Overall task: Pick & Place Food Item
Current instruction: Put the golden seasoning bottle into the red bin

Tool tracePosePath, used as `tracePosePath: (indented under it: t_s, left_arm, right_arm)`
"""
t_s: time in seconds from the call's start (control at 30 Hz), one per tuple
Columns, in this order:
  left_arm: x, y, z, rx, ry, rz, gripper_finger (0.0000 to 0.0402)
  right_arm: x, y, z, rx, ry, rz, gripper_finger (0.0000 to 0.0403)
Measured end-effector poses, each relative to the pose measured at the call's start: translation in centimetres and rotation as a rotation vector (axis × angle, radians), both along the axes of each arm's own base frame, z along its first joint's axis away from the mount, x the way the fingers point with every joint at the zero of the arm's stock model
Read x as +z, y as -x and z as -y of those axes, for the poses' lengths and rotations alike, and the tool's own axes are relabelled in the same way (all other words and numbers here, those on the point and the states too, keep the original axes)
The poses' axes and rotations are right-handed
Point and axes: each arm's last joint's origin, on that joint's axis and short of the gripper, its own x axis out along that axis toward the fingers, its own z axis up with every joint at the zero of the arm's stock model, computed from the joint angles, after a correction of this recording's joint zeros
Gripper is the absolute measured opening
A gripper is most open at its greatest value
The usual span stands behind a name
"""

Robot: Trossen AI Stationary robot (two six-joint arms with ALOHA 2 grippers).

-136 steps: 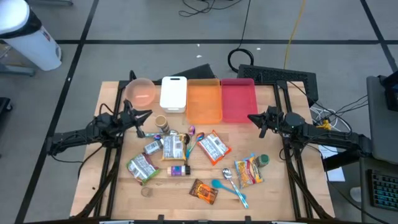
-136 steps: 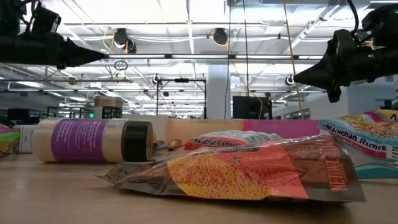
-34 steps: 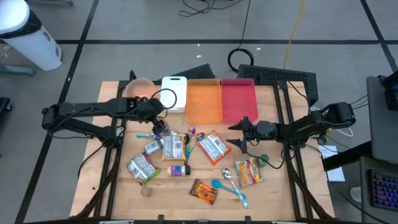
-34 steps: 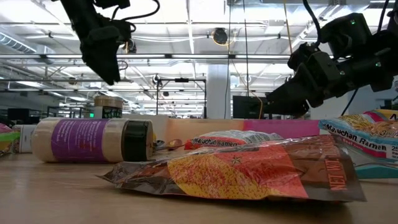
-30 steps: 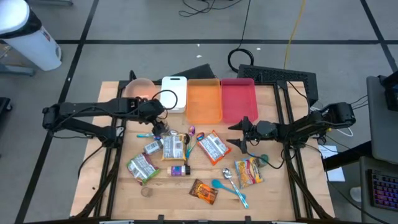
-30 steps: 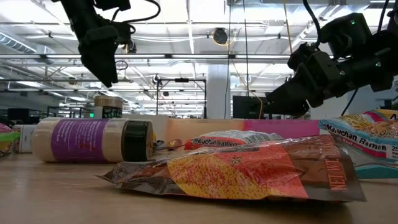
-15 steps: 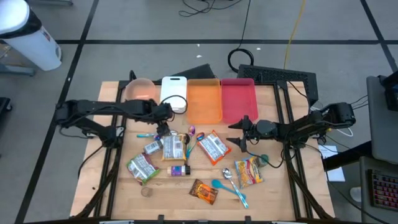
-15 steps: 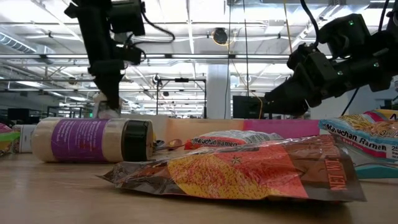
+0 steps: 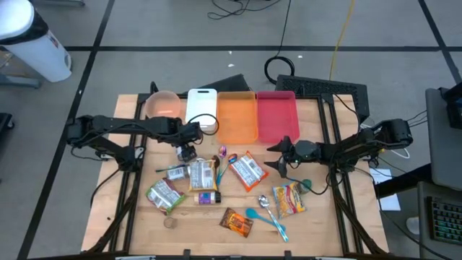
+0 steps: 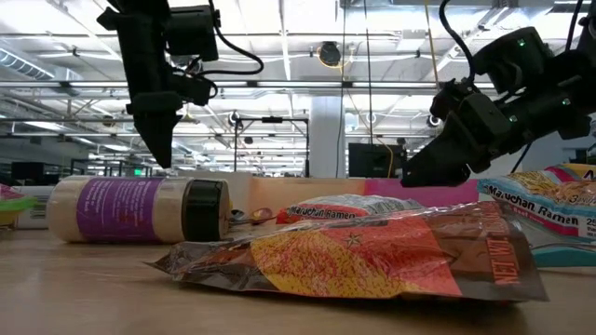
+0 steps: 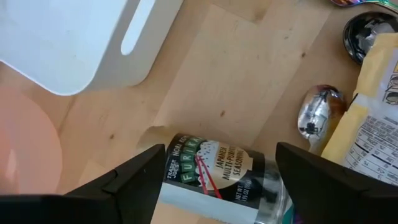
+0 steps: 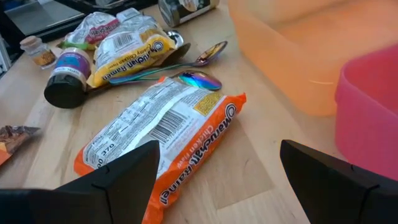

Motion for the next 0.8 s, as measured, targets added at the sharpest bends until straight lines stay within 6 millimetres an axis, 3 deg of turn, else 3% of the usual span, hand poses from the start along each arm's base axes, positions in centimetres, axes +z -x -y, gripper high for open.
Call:
tracePosePath:
  t_s: [0.8]
  left_arm:
    - [-0.2, 1.3, 0.4, 0.0, 0.072, -0.133, 0.0297]
  right_arm:
    - [0.0, 0.0, 0.0, -0.004, -0.009, -0.003, 0.0325]
